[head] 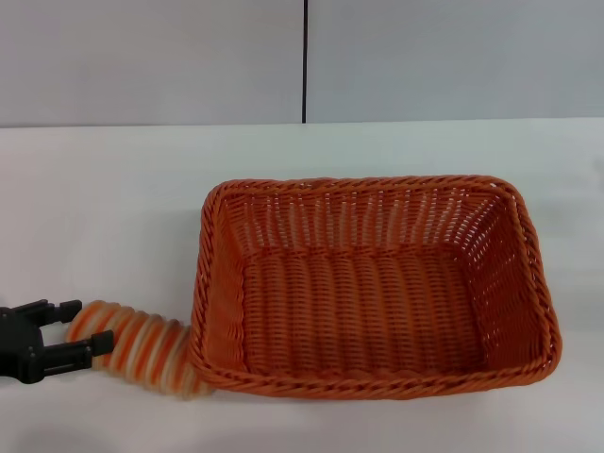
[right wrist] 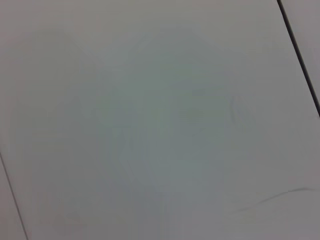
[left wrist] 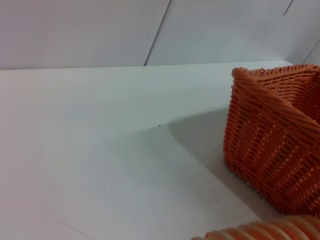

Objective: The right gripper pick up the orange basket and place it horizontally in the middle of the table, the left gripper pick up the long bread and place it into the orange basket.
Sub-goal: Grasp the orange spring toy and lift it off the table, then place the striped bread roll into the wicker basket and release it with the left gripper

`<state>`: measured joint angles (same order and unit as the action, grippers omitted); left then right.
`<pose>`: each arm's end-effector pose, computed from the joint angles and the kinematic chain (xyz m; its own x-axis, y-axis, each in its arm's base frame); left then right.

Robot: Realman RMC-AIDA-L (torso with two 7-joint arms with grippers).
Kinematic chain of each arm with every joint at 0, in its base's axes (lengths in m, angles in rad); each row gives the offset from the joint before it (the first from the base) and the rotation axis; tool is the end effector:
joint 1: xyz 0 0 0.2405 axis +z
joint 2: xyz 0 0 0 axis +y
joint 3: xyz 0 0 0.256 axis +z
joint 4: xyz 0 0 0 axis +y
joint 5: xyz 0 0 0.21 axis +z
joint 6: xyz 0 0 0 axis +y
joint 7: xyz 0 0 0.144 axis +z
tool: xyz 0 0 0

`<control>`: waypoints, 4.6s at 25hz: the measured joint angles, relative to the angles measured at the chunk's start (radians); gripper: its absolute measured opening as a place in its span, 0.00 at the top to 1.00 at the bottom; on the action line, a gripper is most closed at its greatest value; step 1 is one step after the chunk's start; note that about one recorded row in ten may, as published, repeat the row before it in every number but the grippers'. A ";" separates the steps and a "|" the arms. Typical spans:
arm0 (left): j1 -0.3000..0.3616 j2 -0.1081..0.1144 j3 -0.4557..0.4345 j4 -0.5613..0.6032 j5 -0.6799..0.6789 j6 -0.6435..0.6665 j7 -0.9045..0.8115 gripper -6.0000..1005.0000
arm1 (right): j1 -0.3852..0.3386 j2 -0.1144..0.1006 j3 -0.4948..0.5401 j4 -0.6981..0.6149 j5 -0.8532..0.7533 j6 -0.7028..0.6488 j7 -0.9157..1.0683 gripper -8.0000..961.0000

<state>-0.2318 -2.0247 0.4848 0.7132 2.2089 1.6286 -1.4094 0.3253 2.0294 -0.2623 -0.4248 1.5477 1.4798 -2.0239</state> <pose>-0.3781 0.2264 0.0419 0.6615 0.6104 0.4357 0.7343 -0.6451 -0.2111 0.3602 0.2919 0.0803 0.4714 -0.0774 -0.8785 -0.8171 -0.4132 -0.4021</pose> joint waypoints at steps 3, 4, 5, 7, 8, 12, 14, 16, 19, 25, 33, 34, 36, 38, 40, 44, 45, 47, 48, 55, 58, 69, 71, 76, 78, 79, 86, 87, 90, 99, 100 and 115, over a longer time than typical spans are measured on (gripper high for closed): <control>0.000 0.000 0.000 -0.001 0.001 0.000 0.003 0.19 | -0.001 0.000 0.000 0.000 0.000 0.000 0.001 0.49; 0.000 0.000 0.000 -0.002 0.002 0.003 0.004 0.19 | -0.002 0.000 0.000 0.000 0.000 0.000 0.001 0.49; 0.000 0.000 0.000 -0.002 0.002 0.003 0.004 0.19 | -0.002 0.000 0.000 0.000 0.000 0.000 0.001 0.49; 0.000 0.000 0.004 -0.002 0.002 0.007 0.005 0.19 | -0.003 0.000 0.000 0.000 0.001 0.000 0.001 0.49; 0.000 0.000 0.005 -0.002 0.002 0.009 0.004 0.19 | -0.003 0.000 0.000 0.000 0.001 -0.001 0.001 0.49; -0.001 0.000 0.003 -0.002 0.000 0.027 0.005 0.19 | -0.002 0.000 0.000 0.000 0.001 0.000 0.002 0.49; -0.002 0.001 0.000 -0.002 -0.003 0.033 0.007 0.24 | -0.003 0.000 0.000 0.000 0.001 0.000 0.003 0.49; -0.004 0.001 0.003 -0.001 -0.002 0.035 0.008 0.35 | -0.004 0.000 0.000 0.000 0.001 0.000 0.004 0.49; -0.009 0.001 0.006 -0.001 0.001 0.036 0.008 0.39 | -0.004 0.000 0.000 0.000 0.001 0.000 0.005 0.49; -0.016 0.000 0.008 -0.001 0.002 0.044 0.008 0.46 | -0.005 0.000 0.001 0.000 0.002 0.000 0.005 0.49; -0.017 0.001 0.009 -0.001 0.002 0.042 0.007 0.51 | -0.004 0.001 0.002 0.000 0.003 0.000 0.005 0.49; -0.017 0.001 0.009 -0.001 0.002 0.041 0.007 0.51 | -0.004 0.001 0.002 0.000 0.003 0.000 0.005 0.49; -0.019 0.001 0.009 -0.001 0.002 0.040 0.007 0.52 | -0.002 0.001 0.002 0.000 0.003 0.001 0.005 0.49; -0.020 0.000 0.009 -0.001 0.002 0.040 0.007 0.54 | -0.002 0.001 0.002 0.000 0.003 0.001 0.005 0.49; -0.021 0.000 0.009 -0.001 0.002 0.040 0.007 0.55 | -0.001 0.002 0.002 0.000 0.003 0.001 0.005 0.49; -0.022 0.000 0.009 -0.001 0.001 0.041 0.007 0.58 | -0.002 0.003 0.002 0.000 0.003 0.000 0.005 0.49; -0.023 0.000 0.009 -0.001 0.001 0.042 0.007 0.60 | -0.002 0.003 0.002 0.000 0.003 0.000 0.005 0.49; -0.023 0.000 0.009 -0.001 0.001 0.043 0.007 0.62 | -0.003 0.003 0.002 0.000 0.003 0.000 0.005 0.49; -0.023 0.000 0.009 -0.001 0.001 0.043 0.007 0.63 | -0.003 0.003 0.002 0.000 0.003 0.000 0.005 0.49; -0.027 0.000 0.009 -0.001 0.001 0.044 0.007 0.70 | -0.002 0.005 0.002 0.000 0.003 -0.001 0.005 0.49; -0.028 0.000 0.009 -0.001 0.001 0.045 0.007 0.71 | 0.001 0.005 0.002 0.000 0.004 -0.001 0.005 0.49; -0.036 0.006 0.009 -0.001 0.001 0.045 0.007 0.76 | 0.008 0.006 0.002 0.000 0.036 0.006 0.005 0.49; -0.041 0.008 0.009 -0.001 0.002 0.047 0.006 0.78 | 0.006 0.006 0.002 0.000 0.038 0.007 0.006 0.49; -0.045 0.005 0.010 -0.001 0.002 0.041 0.007 0.81 | -0.002 0.009 0.001 0.008 0.039 0.007 0.007 0.49; -0.045 0.005 0.011 -0.001 0.002 0.041 0.007 0.81 | -0.002 0.009 0.002 0.009 0.039 0.007 0.008 0.49; -0.045 0.005 0.010 -0.001 0.002 0.041 0.007 0.81 | -0.003 0.009 0.002 0.011 0.040 0.008 0.008 0.49; -0.042 0.012 -0.043 0.009 -0.005 0.045 0.007 0.82 | -0.003 0.009 0.002 0.016 0.040 0.010 0.008 0.49; -0.043 0.013 -0.071 0.010 -0.006 0.047 0.007 0.82 | -0.003 0.009 0.002 0.016 0.040 0.010 0.008 0.49; -0.047 0.019 -0.151 0.014 -0.007 0.051 0.007 0.82 | -0.003 0.009 0.002 0.024 0.049 0.011 0.008 0.49; -0.041 0.033 -0.338 0.026 -0.137 0.057 0.006 0.83 | -0.003 0.009 0.002 0.029 0.068 0.025 0.008 0.49; -0.039 0.033 -0.345 0.026 -0.157 0.061 0.004 0.83 | -0.003 0.009 0.001 0.031 0.070 0.026 0.008 0.49; -0.191 -0.033 -0.147 -0.235 -0.381 0.228 0.104 0.84 | 0.012 0.011 0.002 0.059 0.072 0.027 0.008 0.49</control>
<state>-0.4224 -2.0572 0.3380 0.4783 1.8282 1.8566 -1.3055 0.3374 2.0401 -0.2607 -0.3656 1.6196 1.5071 -2.0160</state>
